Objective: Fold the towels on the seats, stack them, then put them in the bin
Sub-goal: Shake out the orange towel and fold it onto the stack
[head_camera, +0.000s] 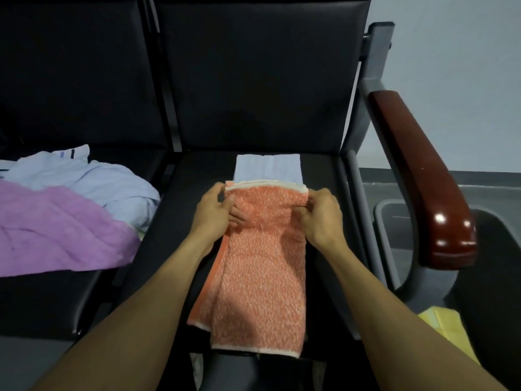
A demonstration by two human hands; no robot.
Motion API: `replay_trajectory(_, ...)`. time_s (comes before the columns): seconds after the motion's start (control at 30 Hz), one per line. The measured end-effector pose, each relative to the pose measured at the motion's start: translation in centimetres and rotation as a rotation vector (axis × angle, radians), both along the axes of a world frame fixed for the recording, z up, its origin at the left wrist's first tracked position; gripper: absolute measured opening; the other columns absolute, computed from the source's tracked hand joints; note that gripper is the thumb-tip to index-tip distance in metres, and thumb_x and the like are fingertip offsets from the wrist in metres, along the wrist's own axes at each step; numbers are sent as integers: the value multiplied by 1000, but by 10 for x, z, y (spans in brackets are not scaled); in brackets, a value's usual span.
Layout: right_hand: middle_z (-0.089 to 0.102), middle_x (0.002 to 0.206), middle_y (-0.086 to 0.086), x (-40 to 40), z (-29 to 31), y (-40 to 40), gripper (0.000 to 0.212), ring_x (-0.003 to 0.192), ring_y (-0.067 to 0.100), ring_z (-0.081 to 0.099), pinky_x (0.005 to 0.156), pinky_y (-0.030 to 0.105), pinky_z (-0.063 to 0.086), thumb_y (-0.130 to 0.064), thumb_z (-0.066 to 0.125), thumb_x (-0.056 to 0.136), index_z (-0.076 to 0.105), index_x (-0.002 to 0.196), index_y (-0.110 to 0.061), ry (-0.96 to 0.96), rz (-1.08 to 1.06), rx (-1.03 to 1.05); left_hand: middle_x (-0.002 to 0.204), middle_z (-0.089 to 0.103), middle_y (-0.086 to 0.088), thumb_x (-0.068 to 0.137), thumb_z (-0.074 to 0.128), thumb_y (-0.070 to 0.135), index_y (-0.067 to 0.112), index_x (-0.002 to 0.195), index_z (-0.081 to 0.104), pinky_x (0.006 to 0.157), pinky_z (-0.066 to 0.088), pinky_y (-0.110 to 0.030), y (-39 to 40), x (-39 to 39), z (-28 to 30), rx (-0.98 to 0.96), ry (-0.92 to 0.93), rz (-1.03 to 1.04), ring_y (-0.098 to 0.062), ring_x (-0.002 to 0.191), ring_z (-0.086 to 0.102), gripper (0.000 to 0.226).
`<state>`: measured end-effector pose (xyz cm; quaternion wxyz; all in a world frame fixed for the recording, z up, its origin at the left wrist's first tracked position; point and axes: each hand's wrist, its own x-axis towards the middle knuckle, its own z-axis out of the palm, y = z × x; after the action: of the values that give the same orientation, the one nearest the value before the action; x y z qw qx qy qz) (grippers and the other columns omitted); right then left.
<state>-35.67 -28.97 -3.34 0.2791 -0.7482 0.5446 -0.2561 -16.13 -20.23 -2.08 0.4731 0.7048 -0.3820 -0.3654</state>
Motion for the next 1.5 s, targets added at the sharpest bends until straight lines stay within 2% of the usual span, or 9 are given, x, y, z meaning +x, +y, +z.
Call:
replay_trajectory(0.17, 73, 67, 2, -8, 13, 31, 24, 59, 17, 71, 66, 38, 60, -26, 56, 100, 68, 81, -19, -140, 70, 165, 94, 77, -13, 108, 37, 37, 15, 124, 59, 87, 59, -42, 25, 7, 2, 22, 211, -35, -31, 92, 74, 35)
replay_trajectory(0.27, 75, 72, 9, -12, 13, 50, 54, 63, 21, 74, 68, 44, 63, -49, 48, 101, 71, 86, -3, -226, 113, 359, 90, 77, -9, 95, 30, 69, 7, 99, 69, 79, 59, -37, 40, 13, 2, 70, 271, 17, -27, 84, 74, 74)
replay_trajectory(0.37, 74, 73, 14, -16, 12, 58, 86, 70, 22, 72, 65, 33, 59, -71, 27, 96, 77, 79, -3, -302, 89, 543, 75, 72, -6, 99, 50, 57, 11, 72, 73, 83, 53, -40, 53, 17, -5, 71, 179, 72, -19, 75, 67, 57)
replay_trajectory(0.5, 61, 53, -9, -24, -1, 63, 49, 50, 2, 53, 62, 31, 49, -30, 66, 95, 66, 48, -16, -266, 77, 513, 81, 76, -5, 93, 71, 16, 11, 75, 78, 86, 54, -37, 67, 17, -10, 172, 7, -57, -15, 79, 70, 20)
replay_trajectory(0.6, 71, 79, 2, -23, -9, 62, 17, 68, 15, 65, 74, 45, 58, 0, 70, 83, 73, 78, -16, -162, 127, 534, 102, 74, -9, 89, 69, -1, 16, 89, 76, 77, 60, -35, 73, 15, -12, 336, -18, -257, -22, 92, 72, 18)
replay_trajectory(0.9, 51, 131, 4, -12, -4, 51, 78, 117, 19, 57, 94, 31, 52, 11, 55, 84, 34, 152, -20, -58, 269, 658, 127, 56, -9, 88, 52, -21, 42, 132, 50, 62, 62, -37, 60, 6, -17, 442, 31, -389, -28, 100, 70, 77)
replay_trajectory(1.1, 40, 137, 1, -10, -5, 46, 95, 121, 18, 47, 102, 33, 46, 12, 66, 78, 24, 157, -20, -18, 268, 646, 125, 60, -1, 88, 43, -20, 45, 141, 43, 84, 62, -40, 48, 10, -24, 444, -55, -341, -20, 108, 67, 84)
replay_trajectory(1.33, 50, 142, 5, -7, -14, 49, 78, 119, 19, 56, 102, 35, 50, -1, 72, 87, 33, 154, -17, -128, 168, 613, 124, 65, -2, 96, 62, 3, 32, 136, 54, 86, 61, -39, 48, 7, -30, 349, -11, -191, -15, 99, 72, 50)
replay_trajectory(1.5, 30, 154, 5, -9, -8, 54, 102, 134, 22, 41, 110, 37, 41, 0, 73, 83, 9, 160, -22, 10, 322, 656, 123, 58, 1, 88, 63, -12, 41, 148, 38, 83, 62, -35, 50, 10, -29, 417, 13, -279, -16, 108, 64, 84)
